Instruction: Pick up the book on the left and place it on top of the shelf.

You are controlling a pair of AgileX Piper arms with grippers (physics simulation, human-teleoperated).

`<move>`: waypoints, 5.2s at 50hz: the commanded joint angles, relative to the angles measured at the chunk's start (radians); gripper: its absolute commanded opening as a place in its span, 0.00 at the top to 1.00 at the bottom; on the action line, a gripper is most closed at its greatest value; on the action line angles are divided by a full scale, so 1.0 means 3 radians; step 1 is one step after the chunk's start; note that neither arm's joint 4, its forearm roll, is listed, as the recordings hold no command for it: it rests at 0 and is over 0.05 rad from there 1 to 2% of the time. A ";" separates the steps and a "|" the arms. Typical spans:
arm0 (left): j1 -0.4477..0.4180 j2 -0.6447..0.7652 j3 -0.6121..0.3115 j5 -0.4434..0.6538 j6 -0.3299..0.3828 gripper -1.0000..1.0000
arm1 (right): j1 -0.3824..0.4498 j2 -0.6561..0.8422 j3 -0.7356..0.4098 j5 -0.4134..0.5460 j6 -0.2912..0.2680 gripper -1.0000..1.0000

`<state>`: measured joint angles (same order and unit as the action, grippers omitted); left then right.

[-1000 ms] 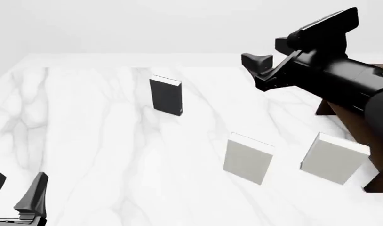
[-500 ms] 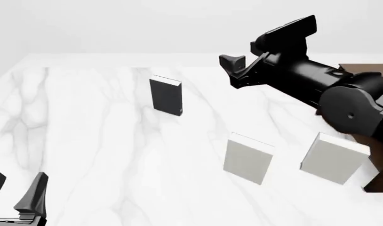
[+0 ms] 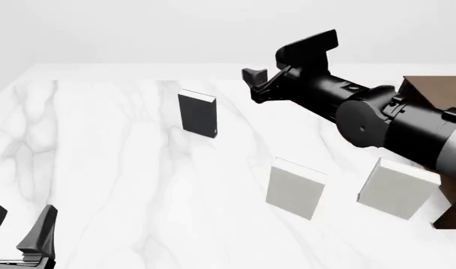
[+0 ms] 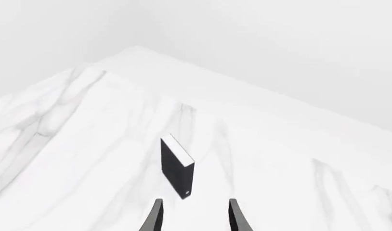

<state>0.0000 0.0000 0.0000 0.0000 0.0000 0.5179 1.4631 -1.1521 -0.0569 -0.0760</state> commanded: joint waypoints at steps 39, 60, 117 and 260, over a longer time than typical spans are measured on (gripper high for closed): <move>0.0000 0.0000 0.0000 0.0000 0.0000 0.00 | -0.0003 0.1169 -0.0736 -0.0329 0.0101 0.00; 0.0000 0.0000 0.0000 0.0000 0.0000 0.00 | 0.0021 0.1581 -0.0990 -0.0392 0.0222 0.00; 0.0000 0.0000 0.0000 0.0000 0.0000 0.00 | 0.0077 0.2327 -0.1611 -0.0369 0.0240 0.00; 0.0000 0.0000 0.0000 0.0000 0.0000 0.00 | 0.0003 0.3363 -0.2735 -0.0173 0.0342 1.00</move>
<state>0.0000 0.0000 0.0000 0.0000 0.0000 0.5235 2.4993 -1.9860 -0.0888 0.0071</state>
